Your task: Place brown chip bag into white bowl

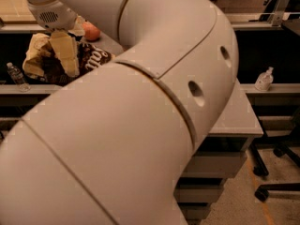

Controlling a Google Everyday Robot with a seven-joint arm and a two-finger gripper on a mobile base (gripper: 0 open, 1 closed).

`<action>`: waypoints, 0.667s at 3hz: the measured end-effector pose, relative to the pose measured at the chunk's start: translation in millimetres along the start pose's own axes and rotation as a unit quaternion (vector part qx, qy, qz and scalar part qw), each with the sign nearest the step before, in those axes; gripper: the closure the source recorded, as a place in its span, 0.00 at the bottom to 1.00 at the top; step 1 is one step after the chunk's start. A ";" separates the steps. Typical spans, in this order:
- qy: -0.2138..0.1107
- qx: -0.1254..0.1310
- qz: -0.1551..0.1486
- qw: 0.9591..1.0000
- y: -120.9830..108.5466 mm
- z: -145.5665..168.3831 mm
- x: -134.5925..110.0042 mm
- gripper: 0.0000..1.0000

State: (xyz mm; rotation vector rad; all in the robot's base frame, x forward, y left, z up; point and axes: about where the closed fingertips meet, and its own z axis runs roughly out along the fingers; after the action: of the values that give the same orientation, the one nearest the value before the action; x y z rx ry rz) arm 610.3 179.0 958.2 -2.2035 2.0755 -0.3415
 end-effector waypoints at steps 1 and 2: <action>0.004 0.003 0.003 1.000 -3.0 -1.1 1.7 0.00; -0.016 0.014 0.016 1.000 -6.1 -21.4 17.6 0.00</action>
Offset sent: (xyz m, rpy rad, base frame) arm -0.0522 -0.0639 0.0543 -0.0767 0.1231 -0.0677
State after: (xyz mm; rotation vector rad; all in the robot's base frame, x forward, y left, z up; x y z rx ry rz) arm 612.3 163.7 982.0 -2.1435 2.0728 -0.3285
